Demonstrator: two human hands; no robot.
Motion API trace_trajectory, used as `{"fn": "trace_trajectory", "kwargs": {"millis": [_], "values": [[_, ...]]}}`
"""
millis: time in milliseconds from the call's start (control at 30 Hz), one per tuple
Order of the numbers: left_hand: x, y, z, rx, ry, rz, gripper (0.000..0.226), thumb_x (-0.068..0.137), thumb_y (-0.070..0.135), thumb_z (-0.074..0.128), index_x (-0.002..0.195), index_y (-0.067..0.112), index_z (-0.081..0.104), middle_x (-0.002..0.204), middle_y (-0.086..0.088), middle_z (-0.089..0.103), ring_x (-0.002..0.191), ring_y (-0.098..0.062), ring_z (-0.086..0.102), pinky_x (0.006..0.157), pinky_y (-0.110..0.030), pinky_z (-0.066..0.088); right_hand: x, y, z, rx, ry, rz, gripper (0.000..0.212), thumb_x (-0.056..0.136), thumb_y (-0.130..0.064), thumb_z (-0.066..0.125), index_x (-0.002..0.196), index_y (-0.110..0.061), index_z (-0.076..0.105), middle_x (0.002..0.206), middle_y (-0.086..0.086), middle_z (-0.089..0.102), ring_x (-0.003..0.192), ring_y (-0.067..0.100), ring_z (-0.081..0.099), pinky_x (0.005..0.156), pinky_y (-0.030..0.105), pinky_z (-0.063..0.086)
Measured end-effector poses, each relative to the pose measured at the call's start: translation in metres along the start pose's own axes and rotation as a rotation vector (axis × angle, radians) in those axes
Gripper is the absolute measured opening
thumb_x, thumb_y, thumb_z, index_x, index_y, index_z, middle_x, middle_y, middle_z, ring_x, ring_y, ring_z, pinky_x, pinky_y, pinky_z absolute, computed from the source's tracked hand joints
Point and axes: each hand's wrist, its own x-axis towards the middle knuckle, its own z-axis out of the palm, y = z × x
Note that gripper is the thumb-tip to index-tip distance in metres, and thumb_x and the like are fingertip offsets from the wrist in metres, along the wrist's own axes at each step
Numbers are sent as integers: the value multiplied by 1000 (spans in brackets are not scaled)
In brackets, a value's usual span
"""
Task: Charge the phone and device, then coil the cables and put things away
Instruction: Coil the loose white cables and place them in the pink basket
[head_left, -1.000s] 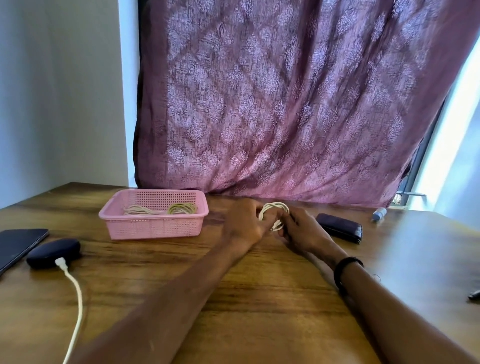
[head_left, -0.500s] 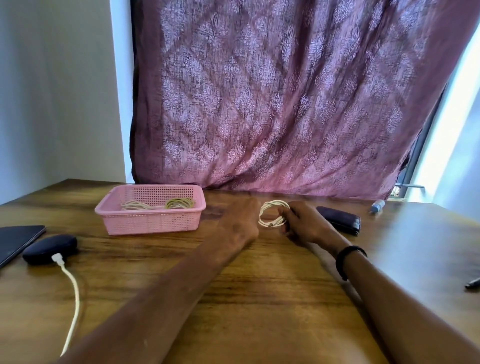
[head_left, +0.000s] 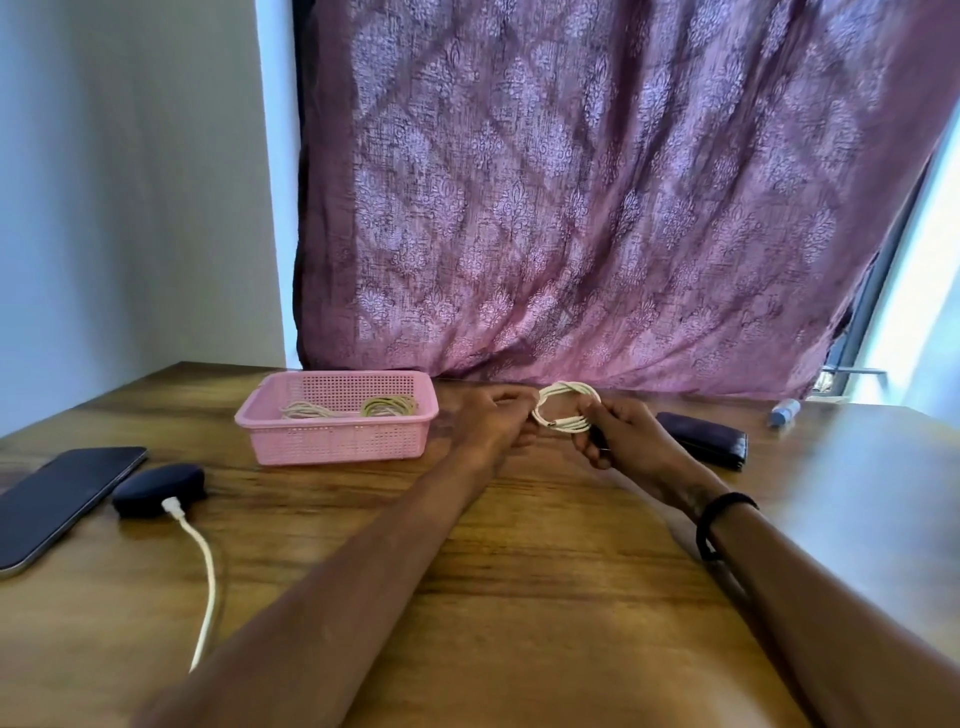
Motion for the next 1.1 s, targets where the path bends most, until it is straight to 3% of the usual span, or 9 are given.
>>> {"fn": "trace_trajectory", "kwargs": {"millis": [100,233,367,533,600,700,800,933,1100], "values": [[-3,7,1,-62,-11,-31,10,91,10,71,87,18,75,80,-10,73,60,-16,67,60,-29,59,-4,-4,5,56,30,42,37,112,-29,45,104,-1,67,72,15,66,55,18,53,50,28,43],[-12,16,-6,-72,-32,-2,17,88,11,76,105,10,74,90,-12,72,63,-16,66,55,-23,58,-7,-13,12,84,33,28,36,111,-30,46,108,-2,69,76,16,68,58,19,57,53,28,47],[-11,26,-31,-43,-32,27,7,93,16,73,98,13,76,81,-9,74,63,-15,70,60,-27,61,-7,-33,30,94,65,0,22,110,-25,51,110,-7,64,72,13,69,60,19,57,55,30,46],[-2,56,-97,59,-29,55,10,94,1,67,97,-7,72,58,-10,68,45,-10,64,46,-21,55,21,-78,78,7,58,-23,15,108,-14,55,94,-8,58,61,7,67,57,21,58,52,31,48],[1,73,-126,140,25,69,15,93,-1,66,102,-12,70,55,-9,67,42,-9,63,44,-20,54,40,-94,105,-27,69,-32,8,104,-11,61,99,-5,59,59,7,67,52,20,60,48,31,50],[5,90,-175,425,145,73,15,92,7,70,97,-6,75,72,-15,73,53,-14,68,54,-24,58,64,-110,154,-72,23,-6,16,102,-10,65,114,-4,56,67,13,70,48,14,64,44,26,51],[10,88,-220,795,253,48,18,84,22,79,85,4,78,78,-8,77,64,-20,72,63,-30,61,75,-113,201,-226,-74,-16,18,100,-14,67,113,-5,59,74,14,71,55,15,66,46,26,50],[9,70,-251,983,285,-20,31,78,34,81,88,7,71,87,-6,76,73,-20,70,66,-31,56,79,-107,245,-512,-167,-44,13,96,-9,67,108,-4,66,90,15,75,63,17,65,47,22,45],[4,63,-254,1221,341,88,27,86,27,74,101,10,59,93,-5,65,83,-24,63,67,-33,52,79,-100,271,-689,-199,-111,15,95,-10,68,99,-1,80,102,19,78,97,30,73,73,26,47]]}}
